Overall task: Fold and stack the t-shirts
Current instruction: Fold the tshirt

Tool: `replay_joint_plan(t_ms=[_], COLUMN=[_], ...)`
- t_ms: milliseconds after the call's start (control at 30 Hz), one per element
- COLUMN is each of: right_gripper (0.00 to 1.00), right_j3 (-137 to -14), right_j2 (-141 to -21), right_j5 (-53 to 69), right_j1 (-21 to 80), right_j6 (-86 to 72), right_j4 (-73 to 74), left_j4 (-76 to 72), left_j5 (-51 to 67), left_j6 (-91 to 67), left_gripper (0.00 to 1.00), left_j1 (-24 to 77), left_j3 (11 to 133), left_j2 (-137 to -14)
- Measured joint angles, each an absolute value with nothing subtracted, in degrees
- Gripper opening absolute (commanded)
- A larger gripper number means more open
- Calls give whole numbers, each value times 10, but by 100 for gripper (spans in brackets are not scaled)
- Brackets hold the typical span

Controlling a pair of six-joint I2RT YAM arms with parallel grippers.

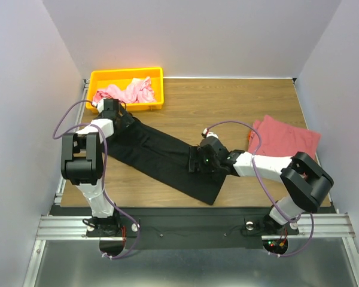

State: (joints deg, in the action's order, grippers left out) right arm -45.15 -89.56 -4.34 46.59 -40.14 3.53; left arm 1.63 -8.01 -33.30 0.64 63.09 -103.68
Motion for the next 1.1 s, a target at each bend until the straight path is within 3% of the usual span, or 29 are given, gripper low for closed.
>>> replay_joint_plan(t_ms=[300, 567, 867, 967, 1100], right_gripper=[100, 100, 98, 88, 81], right_j3=[-448, -391, -358, -358, -358], right_j2=[-743, -615, -584, -611, -648], right_j5=[-78, -166, -166, -154, -147], right_j1=[466, 442, 327, 323, 322], right_j6=[-427, -478, -487, -488, -487], right_j4=[112, 212, 265, 266, 265], left_j4=[68, 62, 67, 53, 39], left_j5=[-112, -147, -176, -168, -152], left_j6=[-333, -361, -386, -373, -349], left_gripper=[99, 98, 93, 85, 80], left_j1=[77, 382, 754, 822, 839], left_j3=[628, 508, 489, 493, 512], left_j2=[-838, -675, -789, -836, -882])
